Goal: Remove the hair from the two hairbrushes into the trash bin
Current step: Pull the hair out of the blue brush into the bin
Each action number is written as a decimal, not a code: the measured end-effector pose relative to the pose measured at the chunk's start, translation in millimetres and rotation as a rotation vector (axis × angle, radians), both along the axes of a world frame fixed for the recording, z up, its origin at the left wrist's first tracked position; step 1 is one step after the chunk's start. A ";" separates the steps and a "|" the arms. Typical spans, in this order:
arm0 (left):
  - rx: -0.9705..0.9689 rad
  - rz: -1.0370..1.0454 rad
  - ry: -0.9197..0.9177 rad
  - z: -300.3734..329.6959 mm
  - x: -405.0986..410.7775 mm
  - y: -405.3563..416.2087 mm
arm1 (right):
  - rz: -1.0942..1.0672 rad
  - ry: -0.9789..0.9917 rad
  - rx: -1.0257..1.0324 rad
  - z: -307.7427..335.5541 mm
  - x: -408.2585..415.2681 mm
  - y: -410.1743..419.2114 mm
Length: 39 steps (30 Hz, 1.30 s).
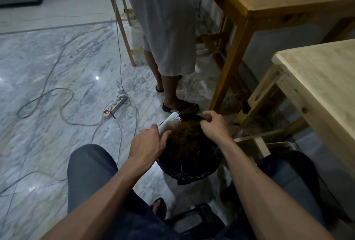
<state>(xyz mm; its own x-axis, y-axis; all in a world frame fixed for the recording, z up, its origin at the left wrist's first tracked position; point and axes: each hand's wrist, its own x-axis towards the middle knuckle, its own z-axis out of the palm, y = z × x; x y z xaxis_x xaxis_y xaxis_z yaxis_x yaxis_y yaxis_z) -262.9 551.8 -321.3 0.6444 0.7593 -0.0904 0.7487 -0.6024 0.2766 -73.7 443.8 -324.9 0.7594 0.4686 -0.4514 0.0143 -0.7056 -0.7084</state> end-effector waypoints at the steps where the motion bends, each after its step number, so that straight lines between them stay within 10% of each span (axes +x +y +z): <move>1: 0.007 -0.007 -0.004 0.9 1.0 -1.0 | 0.035 0.057 0.029 -1.2 -1.5 2.1; 6: -0.019 0.005 -0.036 4.8 0.9 -1.0 | 0.175 0.170 0.168 -12.2 -8.9 6.1; 12: -0.021 0.078 -0.041 5.6 -16.2 19.2 | -0.330 -0.025 0.006 -25.7 24.1 -13.1; 24: -0.047 0.055 -0.077 19.7 13.2 4.2 | 0.273 0.283 0.302 1.1 -5.3 -1.1; 34: -0.281 0.114 -0.169 32.2 12.9 8.4 | -0.323 0.094 0.082 -20.5 8.9 -5.9; 39: -0.390 0.059 -0.057 33.4 11.9 4.5 | -0.073 0.186 -0.028 -11.6 7.1 -5.9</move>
